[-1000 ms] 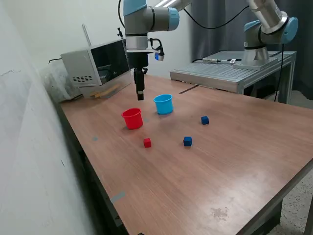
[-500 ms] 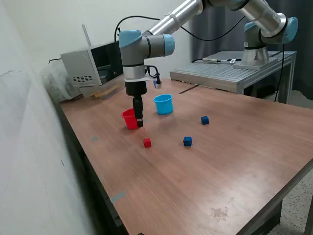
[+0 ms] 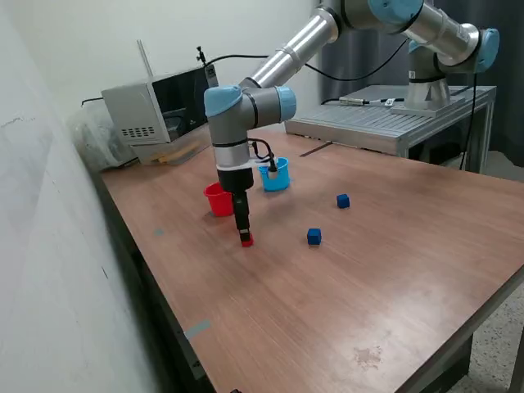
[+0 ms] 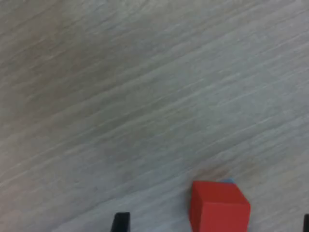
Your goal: Place red objects in the red bin, and blue objects in the blue bin.
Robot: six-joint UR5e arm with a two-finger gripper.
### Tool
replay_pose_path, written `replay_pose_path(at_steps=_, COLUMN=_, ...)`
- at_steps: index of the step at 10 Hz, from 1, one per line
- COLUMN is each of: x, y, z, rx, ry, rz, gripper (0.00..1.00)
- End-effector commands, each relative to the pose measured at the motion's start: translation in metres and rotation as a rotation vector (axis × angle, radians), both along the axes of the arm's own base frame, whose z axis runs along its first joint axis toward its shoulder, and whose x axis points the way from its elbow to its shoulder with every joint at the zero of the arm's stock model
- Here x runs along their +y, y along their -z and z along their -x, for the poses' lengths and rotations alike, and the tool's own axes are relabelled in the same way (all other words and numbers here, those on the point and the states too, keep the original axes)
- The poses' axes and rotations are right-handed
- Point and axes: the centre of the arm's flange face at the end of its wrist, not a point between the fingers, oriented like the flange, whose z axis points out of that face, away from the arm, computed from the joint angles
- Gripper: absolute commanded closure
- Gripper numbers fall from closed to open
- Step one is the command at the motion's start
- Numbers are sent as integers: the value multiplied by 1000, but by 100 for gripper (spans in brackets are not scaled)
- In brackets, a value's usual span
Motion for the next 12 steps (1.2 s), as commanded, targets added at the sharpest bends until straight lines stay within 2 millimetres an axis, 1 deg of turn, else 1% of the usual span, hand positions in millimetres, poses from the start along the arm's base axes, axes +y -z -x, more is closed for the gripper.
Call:
replay_pose_path(at_steps=1, x=-3, y=1, z=3, rx=5, ry=-3, rz=-2, gripper=0)
replay_pose_path(at_steps=2, x=-4, y=5, z=2, rx=-1, ry=-4, rz=-1, gripper=0)
replay_pose_path(at_steps=5, x=-3, y=5, z=3, rx=0, ry=-6, rz=-2, gripper=0)
replay_pose_path(at_steps=6, x=-4, y=7, z=3, rx=0, ry=-10, rz=-4, gripper=100)
replay_pose_path(at_steps=9, x=-7, y=8, z=2, rx=-3, ry=-20, rz=-1, gripper=100)
replay_pose_path(at_steps=11, x=-17, y=7, z=1, rx=-1, ry=-43, rz=-4, gripper=100)
replay_pose_path(at_steps=12, x=-25, y=2, z=-2, rx=1, ry=-53, rz=-4, gripper=100)
